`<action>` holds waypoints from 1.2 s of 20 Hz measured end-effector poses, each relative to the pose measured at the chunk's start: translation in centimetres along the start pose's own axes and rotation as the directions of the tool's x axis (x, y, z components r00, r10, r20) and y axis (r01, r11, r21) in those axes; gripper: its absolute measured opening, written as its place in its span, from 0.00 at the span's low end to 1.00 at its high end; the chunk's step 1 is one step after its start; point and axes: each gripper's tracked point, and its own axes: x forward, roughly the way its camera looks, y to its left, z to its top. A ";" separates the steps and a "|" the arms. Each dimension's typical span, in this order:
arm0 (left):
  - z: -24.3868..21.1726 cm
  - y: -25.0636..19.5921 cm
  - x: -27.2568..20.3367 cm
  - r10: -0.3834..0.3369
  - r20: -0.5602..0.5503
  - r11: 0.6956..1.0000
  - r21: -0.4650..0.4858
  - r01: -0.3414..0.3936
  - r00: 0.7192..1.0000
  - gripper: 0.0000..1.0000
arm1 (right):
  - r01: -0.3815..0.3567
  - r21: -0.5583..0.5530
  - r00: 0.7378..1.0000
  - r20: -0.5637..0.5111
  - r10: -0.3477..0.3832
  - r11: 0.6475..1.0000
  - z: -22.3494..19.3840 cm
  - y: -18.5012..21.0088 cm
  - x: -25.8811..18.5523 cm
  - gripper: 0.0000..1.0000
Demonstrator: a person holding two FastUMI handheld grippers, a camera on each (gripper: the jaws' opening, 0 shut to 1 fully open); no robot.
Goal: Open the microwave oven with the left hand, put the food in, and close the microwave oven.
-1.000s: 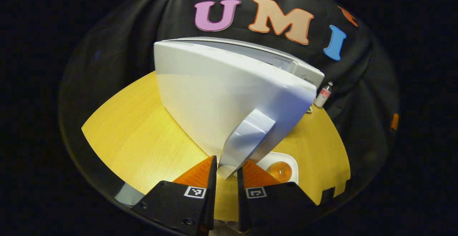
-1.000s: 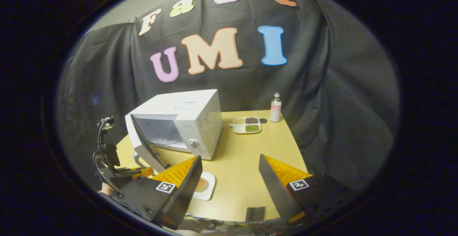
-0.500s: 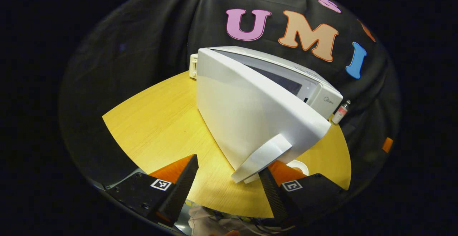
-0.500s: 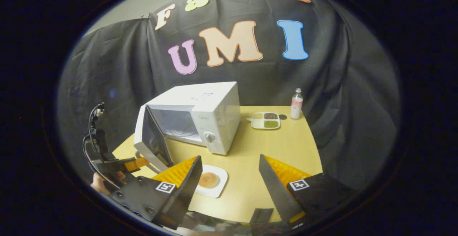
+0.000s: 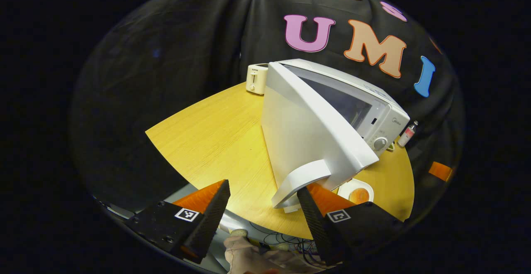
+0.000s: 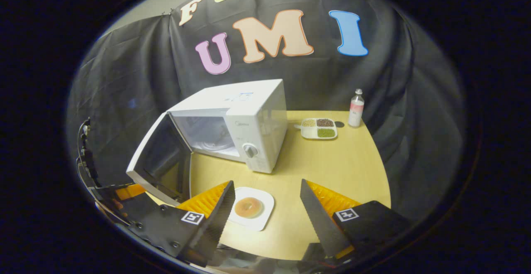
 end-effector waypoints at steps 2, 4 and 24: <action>0.1 1.8 -0.1 -0.007 -0.002 1.000 -0.018 0.007 1.000 0.96 | 0.014 -0.003 0.999 -0.031 -0.014 1.000 -1.4 1.0 1.2 0.91; 0.2 3.7 -0.2 -0.017 -0.002 1.000 -0.014 0.017 1.000 0.96 | 0.038 -0.013 0.998 -0.056 -0.038 0.999 -2.5 1.8 2.4 0.91; 4.7 22.2 -0.7 0.103 -0.053 0.994 0.035 -0.102 0.993 0.95 | 0.185 -0.002 0.869 -0.466 -0.164 0.983 -14.5 5.1 12.5 0.90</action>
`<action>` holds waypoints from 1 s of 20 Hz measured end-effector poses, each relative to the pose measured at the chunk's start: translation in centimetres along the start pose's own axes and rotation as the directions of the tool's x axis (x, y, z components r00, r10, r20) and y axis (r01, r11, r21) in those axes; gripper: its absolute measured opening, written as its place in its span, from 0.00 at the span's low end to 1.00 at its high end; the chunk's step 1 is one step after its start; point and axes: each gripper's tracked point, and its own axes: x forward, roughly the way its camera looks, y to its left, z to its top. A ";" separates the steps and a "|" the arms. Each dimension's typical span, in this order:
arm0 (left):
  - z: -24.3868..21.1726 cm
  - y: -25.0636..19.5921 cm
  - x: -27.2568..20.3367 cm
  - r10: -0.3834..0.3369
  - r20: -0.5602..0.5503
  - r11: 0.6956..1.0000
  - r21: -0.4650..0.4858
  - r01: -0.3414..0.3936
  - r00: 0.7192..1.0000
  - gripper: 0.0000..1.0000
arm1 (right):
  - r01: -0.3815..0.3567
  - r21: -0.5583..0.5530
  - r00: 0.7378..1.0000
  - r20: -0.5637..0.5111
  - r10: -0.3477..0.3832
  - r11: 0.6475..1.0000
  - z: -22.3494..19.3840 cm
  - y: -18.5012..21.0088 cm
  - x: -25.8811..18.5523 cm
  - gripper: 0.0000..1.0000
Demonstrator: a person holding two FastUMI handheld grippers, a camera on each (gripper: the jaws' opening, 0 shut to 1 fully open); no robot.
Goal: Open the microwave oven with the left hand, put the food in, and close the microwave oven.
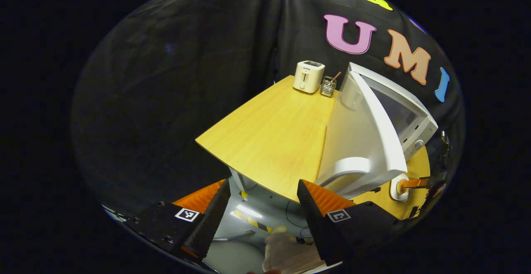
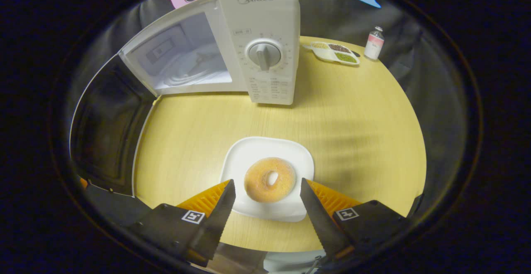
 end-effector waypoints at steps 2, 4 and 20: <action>2.1 1.2 -0.2 0.037 0.060 0.999 0.007 -0.037 0.998 0.96 | 0.005 0.027 0.999 -0.037 -0.004 1.000 -0.3 0.1 0.9 0.90; 4.7 2.0 -0.2 0.076 0.138 0.997 0.011 -0.079 0.988 0.95 | 0.012 0.051 0.998 -0.059 -0.008 0.999 -0.3 0.2 1.5 0.90; 14.5 -5.6 5.6 -0.055 0.353 0.997 -0.026 0.069 0.934 0.94 | 0.133 0.102 0.985 -0.122 -0.121 0.986 -1.2 0.0 3.7 0.97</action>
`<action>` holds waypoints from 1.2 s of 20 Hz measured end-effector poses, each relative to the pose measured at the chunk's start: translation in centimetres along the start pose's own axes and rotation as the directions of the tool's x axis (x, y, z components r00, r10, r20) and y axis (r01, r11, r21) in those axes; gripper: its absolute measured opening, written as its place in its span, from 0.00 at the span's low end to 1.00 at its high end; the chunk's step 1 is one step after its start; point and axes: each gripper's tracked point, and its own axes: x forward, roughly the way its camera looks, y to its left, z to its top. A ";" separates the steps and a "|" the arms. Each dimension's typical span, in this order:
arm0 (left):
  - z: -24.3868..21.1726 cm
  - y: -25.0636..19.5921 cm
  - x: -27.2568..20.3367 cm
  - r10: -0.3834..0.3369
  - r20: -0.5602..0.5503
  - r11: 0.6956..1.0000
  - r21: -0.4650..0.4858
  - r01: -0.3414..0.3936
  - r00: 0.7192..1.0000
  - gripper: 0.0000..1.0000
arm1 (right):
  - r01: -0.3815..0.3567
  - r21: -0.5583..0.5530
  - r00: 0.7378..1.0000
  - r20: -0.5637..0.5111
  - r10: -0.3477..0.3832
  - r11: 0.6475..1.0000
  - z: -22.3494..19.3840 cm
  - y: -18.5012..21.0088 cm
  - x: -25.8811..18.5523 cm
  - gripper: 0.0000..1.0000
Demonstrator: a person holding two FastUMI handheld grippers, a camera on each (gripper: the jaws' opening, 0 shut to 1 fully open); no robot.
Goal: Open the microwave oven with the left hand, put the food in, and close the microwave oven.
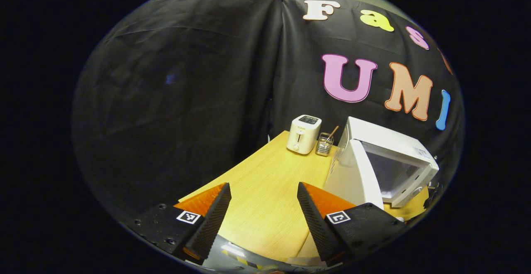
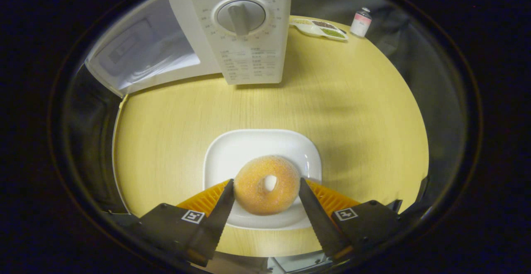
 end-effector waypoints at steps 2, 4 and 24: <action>0.2 -1.2 0.4 -0.030 0.005 1.000 -0.004 0.030 1.000 0.94 | 0.009 -0.001 1.000 -0.005 -0.009 1.000 -0.2 0.1 -0.4 0.84; -0.1 -2.2 0.9 -0.057 -0.005 0.998 -0.008 0.057 0.998 0.94 | -0.007 0.007 1.000 0.000 0.007 1.000 -0.4 0.7 -1.2 0.80; -5.9 -1.6 1.4 -0.152 -0.195 0.988 -0.039 0.147 0.969 0.95 | -0.556 0.293 0.818 0.362 0.448 0.778 8.8 22.7 -9.3 0.79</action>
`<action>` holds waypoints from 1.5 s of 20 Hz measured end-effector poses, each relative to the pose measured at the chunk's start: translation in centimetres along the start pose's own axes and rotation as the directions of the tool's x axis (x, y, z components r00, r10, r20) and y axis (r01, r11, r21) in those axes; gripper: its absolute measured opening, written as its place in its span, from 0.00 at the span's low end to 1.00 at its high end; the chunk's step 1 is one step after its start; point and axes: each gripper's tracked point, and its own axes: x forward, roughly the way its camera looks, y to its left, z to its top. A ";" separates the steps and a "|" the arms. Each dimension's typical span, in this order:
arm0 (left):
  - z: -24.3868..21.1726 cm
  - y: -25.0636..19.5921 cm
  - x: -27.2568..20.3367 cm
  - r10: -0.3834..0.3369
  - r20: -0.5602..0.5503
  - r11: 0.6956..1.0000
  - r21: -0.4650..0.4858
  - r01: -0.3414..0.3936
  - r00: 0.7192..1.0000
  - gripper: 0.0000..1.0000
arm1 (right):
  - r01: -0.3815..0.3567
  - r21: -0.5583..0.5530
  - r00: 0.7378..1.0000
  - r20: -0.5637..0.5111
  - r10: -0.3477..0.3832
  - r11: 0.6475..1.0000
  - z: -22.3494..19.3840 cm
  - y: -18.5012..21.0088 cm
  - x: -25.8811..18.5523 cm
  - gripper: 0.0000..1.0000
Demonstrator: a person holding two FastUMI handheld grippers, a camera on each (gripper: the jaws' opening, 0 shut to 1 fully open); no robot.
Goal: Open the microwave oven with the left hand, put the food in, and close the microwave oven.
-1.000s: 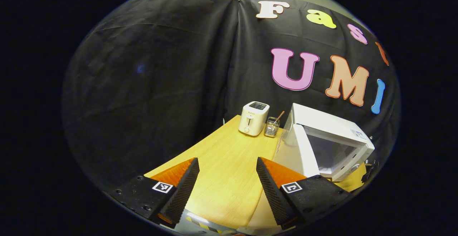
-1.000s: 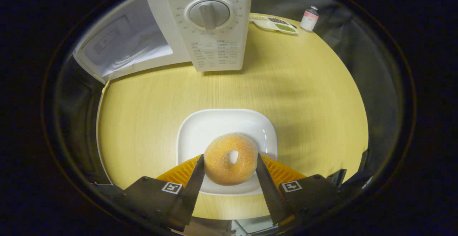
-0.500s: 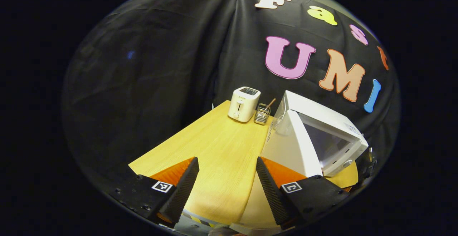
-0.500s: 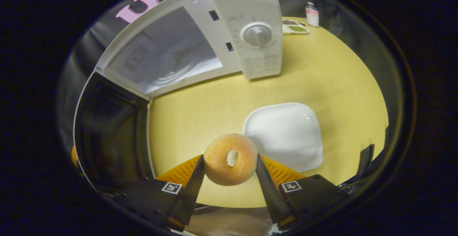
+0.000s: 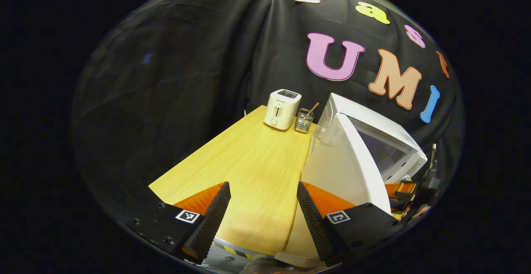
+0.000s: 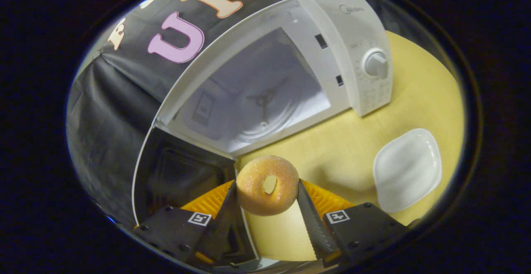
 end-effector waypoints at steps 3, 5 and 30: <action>-0.5 0.5 -0.3 0.003 -0.017 1.000 -0.003 -0.003 1.000 0.95 | -0.011 0.005 0.997 0.079 0.011 1.000 1.8 1.5 2.7 0.78; -1.0 0.9 -0.3 0.005 -0.030 1.000 0.003 -0.005 1.000 0.95 | 0.003 0.002 0.991 0.133 -0.003 1.000 3.0 2.0 4.1 0.85; -3.5 2.4 -1.4 0.000 -0.107 1.000 0.003 0.001 0.994 0.95 | 0.142 -0.023 0.885 0.452 -0.116 0.990 11.9 1.9 8.6 0.92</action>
